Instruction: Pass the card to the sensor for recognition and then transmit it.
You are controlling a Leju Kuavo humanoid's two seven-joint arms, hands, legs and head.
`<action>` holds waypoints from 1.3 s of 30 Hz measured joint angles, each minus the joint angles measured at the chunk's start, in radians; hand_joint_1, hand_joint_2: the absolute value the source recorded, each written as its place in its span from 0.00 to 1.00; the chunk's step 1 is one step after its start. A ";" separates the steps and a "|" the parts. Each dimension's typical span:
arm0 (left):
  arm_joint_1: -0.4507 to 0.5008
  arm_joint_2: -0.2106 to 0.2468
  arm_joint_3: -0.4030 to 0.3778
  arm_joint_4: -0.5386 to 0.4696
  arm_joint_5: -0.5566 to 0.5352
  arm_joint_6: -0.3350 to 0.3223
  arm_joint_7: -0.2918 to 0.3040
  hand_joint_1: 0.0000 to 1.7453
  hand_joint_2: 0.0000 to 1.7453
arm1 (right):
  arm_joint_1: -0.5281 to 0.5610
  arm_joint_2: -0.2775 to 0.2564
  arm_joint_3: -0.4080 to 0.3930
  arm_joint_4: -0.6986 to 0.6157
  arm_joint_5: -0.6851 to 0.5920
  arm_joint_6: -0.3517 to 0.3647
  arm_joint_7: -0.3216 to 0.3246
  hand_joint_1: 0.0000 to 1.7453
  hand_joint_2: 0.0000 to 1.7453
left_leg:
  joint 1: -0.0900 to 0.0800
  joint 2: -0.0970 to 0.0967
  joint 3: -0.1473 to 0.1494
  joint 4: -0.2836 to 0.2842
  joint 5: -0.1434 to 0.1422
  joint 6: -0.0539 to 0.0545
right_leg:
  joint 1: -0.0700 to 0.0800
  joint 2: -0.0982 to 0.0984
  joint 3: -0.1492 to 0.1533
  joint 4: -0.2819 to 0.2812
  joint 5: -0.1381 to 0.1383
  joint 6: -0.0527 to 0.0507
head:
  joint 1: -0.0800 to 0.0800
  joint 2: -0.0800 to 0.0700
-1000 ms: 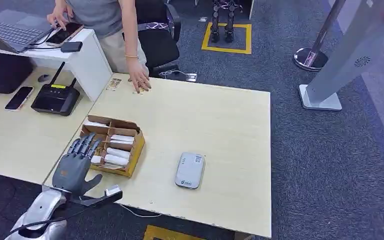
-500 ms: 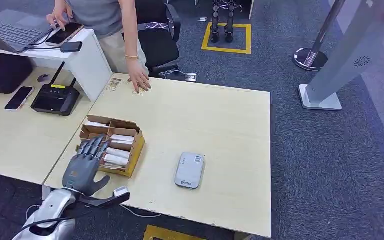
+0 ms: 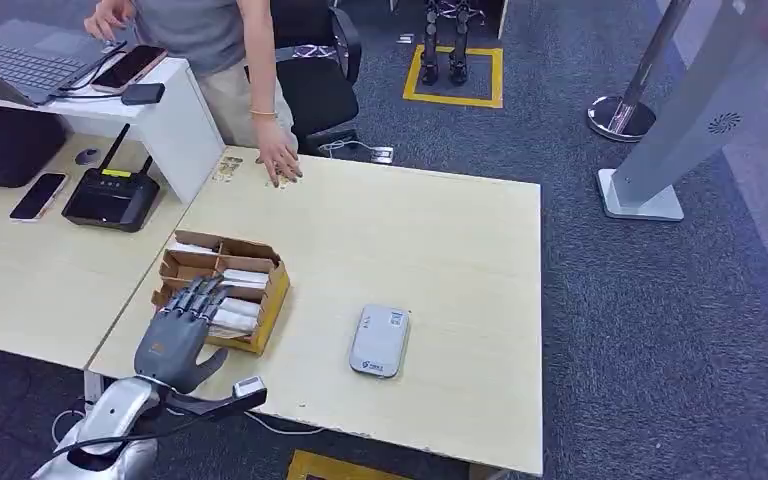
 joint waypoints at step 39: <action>0.000 0.011 -0.031 -0.039 -0.165 0.049 0.073 1.00 1.00 | 0.000 0.000 0.000 0.001 0.023 0.004 0.005 0.00 0.00 | 0.000 0.000 0.000 0.000 0.000 0.000 | 0.000 0.000 0.000 0.000 0.000 0.000 | 0.000 0.000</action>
